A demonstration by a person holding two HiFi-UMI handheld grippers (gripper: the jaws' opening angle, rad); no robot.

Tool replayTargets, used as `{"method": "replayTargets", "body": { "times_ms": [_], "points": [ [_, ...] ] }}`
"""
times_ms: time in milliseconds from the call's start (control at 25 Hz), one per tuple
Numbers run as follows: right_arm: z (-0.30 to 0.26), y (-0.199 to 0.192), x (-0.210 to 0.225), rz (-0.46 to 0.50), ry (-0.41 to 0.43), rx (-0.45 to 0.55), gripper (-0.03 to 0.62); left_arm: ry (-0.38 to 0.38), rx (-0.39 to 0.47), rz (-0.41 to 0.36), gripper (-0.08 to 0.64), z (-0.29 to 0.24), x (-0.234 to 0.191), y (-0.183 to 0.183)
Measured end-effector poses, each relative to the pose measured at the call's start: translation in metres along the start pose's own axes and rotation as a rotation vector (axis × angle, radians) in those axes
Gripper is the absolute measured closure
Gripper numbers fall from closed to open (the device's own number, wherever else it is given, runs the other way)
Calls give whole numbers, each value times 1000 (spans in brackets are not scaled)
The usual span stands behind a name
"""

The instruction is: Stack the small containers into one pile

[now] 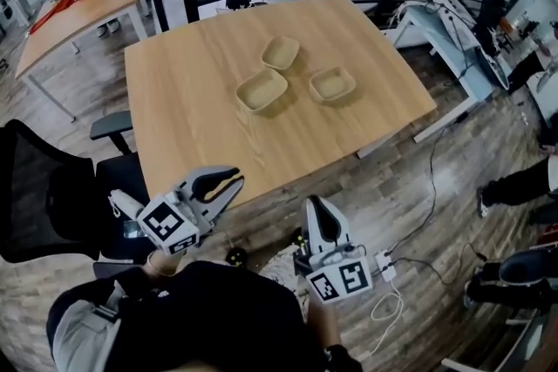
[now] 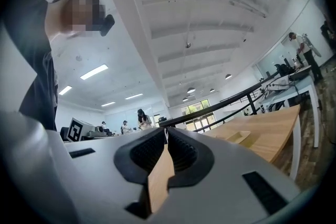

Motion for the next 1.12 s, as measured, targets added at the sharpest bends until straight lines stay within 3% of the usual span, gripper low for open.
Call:
{"method": "replayTargets", "body": {
  "times_ms": [160,840,1120],
  "points": [
    [-12,12,32,-8,65,10,561,42,11,55,518,-23,-1,1],
    [-64,45,148,-24,287,3,561,281,10,7,518,-112,1,27],
    [-71,58,187,-45,347,-20,561,336,-1,-5,518,-146,11,34]
  ]
}}
Point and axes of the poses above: the fingertips, and each gripper's own axes: z backward along the fingers, x to its right, y out of its top, the point moved 9 cm from there along z, backward along the fingers, and after that the axes turned 1 degree about -x, right-handed, at the moved point
